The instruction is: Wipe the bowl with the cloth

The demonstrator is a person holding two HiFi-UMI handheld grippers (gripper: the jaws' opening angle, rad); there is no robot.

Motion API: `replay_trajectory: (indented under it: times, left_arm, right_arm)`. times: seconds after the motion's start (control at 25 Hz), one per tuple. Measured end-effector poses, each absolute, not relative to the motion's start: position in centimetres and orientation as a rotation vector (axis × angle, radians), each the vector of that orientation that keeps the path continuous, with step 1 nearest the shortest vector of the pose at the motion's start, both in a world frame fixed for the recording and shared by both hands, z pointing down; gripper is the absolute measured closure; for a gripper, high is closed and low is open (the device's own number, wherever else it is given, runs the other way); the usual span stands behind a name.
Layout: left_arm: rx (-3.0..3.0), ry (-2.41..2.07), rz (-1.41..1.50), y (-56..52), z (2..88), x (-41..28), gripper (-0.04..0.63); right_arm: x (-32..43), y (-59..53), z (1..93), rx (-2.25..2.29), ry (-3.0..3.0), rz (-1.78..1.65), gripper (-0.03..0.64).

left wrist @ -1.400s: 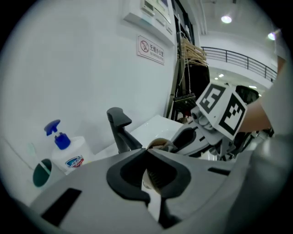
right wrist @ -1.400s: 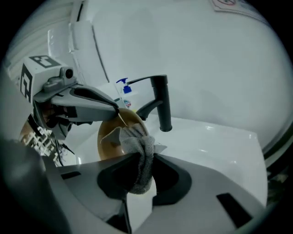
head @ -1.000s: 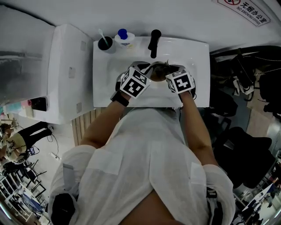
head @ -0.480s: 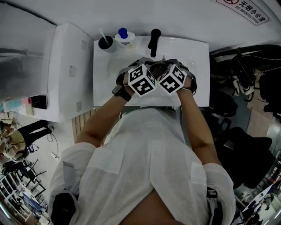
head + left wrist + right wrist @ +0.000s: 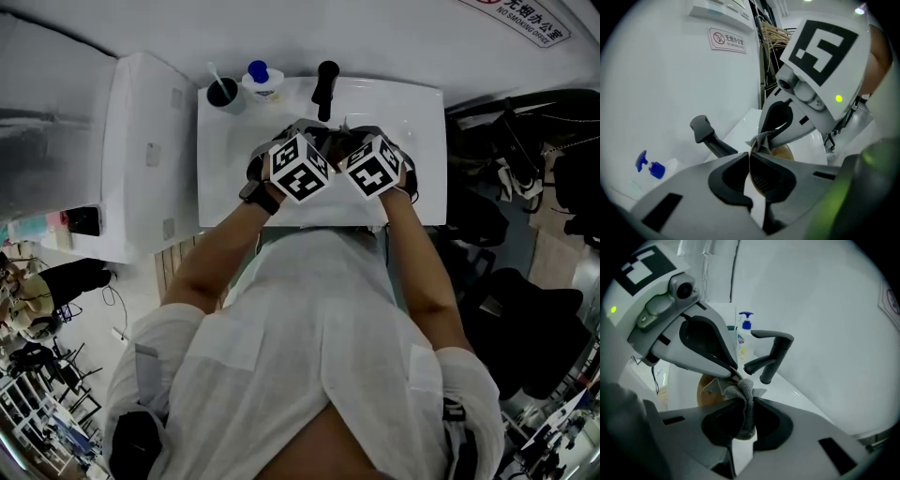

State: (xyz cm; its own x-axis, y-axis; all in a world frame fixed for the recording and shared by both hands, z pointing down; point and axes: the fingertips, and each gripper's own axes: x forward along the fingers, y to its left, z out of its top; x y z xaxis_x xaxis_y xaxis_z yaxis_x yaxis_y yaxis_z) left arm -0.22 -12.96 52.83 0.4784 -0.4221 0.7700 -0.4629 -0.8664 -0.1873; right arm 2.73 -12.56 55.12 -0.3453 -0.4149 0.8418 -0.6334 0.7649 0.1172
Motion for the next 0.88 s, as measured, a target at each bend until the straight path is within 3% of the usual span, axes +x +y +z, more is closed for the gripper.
replay_trajectory:
  times: [0.68, 0.88]
  left_arm:
    - [2.587, -1.098, 0.870, -13.4, 51.1, -1.6, 0.571]
    - [2.545, -0.982, 0.907, -12.5, 52.4, -1.6, 0.572]
  right_arm:
    - [2.8, -10.9, 57.1, 1.073, -2.251, 1.394, 0.557]
    - [3.4, -10.7, 57.8, 1.039, -2.206, 1.254, 0.557]
